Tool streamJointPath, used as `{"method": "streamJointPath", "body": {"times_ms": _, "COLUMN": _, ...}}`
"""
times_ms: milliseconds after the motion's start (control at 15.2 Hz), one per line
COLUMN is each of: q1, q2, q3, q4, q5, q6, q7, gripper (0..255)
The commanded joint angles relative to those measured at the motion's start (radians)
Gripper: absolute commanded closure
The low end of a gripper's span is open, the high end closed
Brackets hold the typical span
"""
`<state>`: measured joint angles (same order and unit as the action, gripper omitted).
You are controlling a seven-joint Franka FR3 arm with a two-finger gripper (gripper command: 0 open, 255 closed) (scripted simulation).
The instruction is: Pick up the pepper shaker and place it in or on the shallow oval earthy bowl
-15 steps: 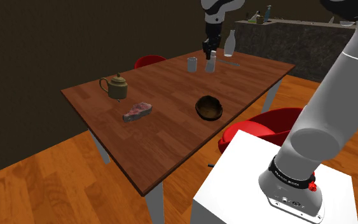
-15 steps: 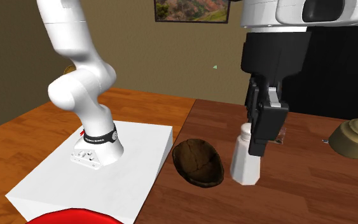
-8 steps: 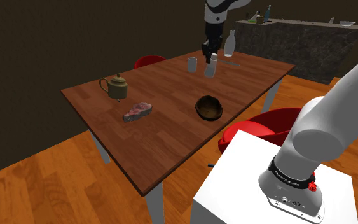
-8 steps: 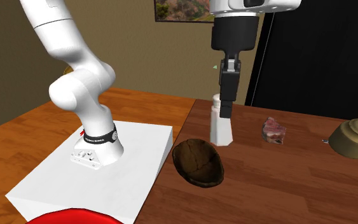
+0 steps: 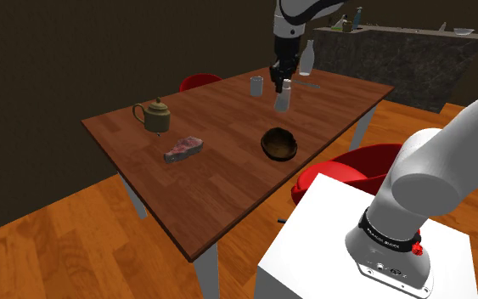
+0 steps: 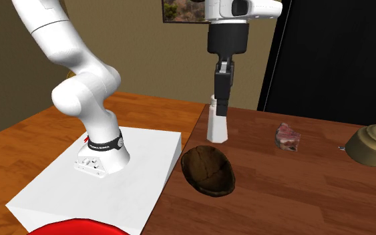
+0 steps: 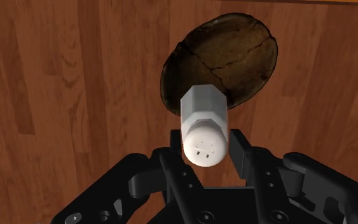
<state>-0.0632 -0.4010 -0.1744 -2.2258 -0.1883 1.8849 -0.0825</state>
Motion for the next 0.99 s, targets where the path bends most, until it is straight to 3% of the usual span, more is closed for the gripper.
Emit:
{"method": "streamJointPath", "body": {"times_ms": 0, "q1": 0.000, "q2": 0.003, "q3": 0.000, "q4": -0.023, "q5": -0.001, "q6": 0.026, "q7": 0.005, "gripper": 255}}
{"method": "streamJointPath", "body": {"times_ms": 924, "q1": -0.005, "q2": 0.040, "q3": -0.013, "q4": -0.168, "q5": -0.015, "q6": 0.207, "q7": 0.024, "gripper": 255}}
